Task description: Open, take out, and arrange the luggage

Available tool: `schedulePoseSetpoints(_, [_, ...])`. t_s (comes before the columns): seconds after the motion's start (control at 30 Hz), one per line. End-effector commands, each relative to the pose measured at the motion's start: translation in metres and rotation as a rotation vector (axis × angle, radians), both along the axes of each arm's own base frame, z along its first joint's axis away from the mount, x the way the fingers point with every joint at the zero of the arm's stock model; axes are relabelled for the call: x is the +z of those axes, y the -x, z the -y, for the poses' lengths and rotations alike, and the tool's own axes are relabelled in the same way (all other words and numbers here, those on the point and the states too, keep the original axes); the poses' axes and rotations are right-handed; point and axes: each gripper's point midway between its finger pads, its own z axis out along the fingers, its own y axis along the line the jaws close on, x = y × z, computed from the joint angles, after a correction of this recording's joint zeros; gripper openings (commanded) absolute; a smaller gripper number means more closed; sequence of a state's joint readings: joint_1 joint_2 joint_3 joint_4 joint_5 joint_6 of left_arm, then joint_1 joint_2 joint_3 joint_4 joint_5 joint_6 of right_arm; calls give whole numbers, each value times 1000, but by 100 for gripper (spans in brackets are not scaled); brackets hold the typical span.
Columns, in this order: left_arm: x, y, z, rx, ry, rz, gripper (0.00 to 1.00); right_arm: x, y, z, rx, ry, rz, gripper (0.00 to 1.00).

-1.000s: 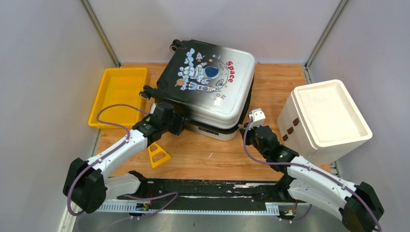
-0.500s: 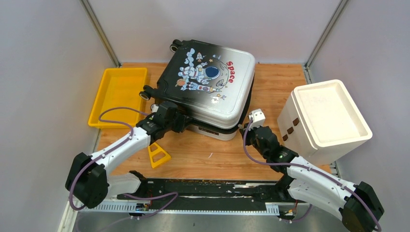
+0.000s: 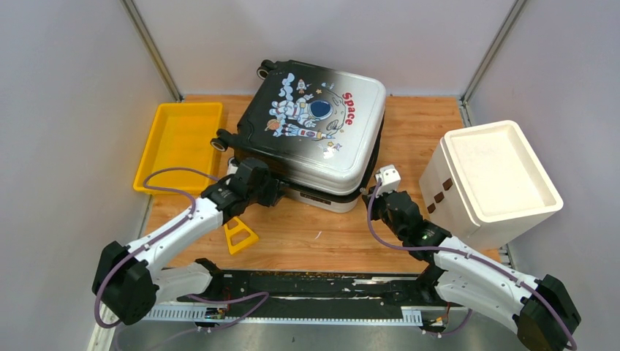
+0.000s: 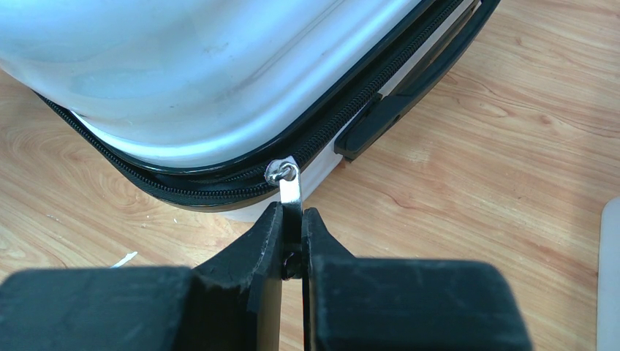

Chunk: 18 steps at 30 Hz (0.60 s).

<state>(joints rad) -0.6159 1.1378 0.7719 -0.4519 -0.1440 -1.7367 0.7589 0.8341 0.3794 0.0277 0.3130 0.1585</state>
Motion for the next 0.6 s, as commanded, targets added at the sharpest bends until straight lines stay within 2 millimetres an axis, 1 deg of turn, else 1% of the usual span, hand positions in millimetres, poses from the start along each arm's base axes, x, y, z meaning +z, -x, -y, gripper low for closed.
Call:
schedulePoseSetpoints(0.0, [5, 3, -9, 40, -9, 10, 38, 24, -7, -5, -6, -47, 68, 0])
schedulePoseSetpoints(0.33, [-6, -7, -3, 73, 14, 5, 38, 26, -6, -7, 2, -60, 69, 0])
schedulePoseSetpoints(0.47, [-3, -15, -1, 73, 9, 33, 38, 25, -6, -7, 7, -58, 67, 0])
schedulePoseSetpoints(0.57, [0, -18, 1, 60, -2, 40, 38, 22, -7, -6, 5, -45, 65, 0])
